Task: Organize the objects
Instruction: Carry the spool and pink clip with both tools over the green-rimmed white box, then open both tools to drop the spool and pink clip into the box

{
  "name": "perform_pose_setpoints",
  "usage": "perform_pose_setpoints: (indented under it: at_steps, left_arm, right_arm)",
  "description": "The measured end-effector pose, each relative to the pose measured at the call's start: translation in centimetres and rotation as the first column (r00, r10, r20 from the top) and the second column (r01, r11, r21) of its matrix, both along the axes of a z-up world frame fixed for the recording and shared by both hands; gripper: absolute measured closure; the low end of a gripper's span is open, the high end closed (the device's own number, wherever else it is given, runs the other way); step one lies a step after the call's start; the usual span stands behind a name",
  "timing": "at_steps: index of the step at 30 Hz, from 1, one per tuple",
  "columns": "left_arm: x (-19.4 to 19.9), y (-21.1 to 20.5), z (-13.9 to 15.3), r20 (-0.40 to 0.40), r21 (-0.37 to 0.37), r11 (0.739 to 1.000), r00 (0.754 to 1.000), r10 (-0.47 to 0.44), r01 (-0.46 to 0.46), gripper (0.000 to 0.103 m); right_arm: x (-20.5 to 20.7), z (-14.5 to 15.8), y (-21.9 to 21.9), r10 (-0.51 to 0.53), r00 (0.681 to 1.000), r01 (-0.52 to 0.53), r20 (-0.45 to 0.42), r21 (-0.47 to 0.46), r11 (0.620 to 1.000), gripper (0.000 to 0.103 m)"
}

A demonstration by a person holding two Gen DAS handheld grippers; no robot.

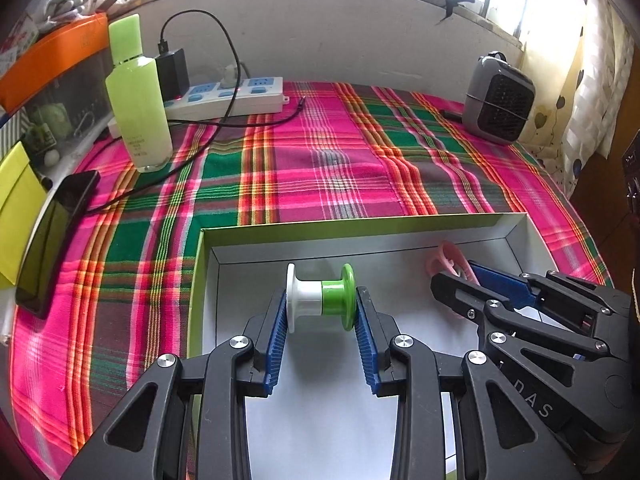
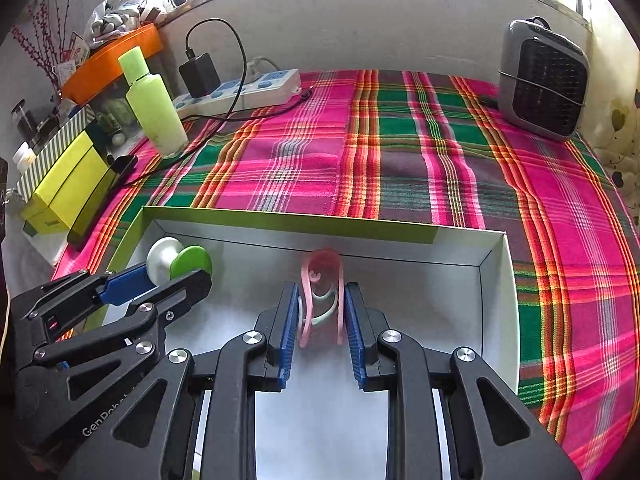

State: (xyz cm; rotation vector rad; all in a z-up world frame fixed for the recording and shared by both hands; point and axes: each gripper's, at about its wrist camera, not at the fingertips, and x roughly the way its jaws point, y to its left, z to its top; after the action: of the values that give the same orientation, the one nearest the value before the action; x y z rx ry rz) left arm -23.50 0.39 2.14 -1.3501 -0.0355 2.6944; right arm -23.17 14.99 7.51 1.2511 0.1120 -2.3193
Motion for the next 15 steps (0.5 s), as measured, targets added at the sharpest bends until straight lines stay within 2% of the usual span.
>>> perform_pose_setpoints:
  at_steps: [12, 15]
  left_arm:
    - [-0.21, -0.32, -0.24, 0.018, -0.012, 1.000, 1.000, 0.020, -0.020, 0.071]
    - [-0.10, -0.28, -0.23, 0.017, -0.014, 1.000, 1.000, 0.021, -0.021, 0.070]
  right_arm:
    - [0.04, -0.08, -0.14, -0.001, 1.000, 0.001, -0.006, 0.011, 1.000, 0.078]
    - [0.10, -0.04, -0.17, 0.002, 1.000, -0.002, -0.004, 0.010, 1.000, 0.072]
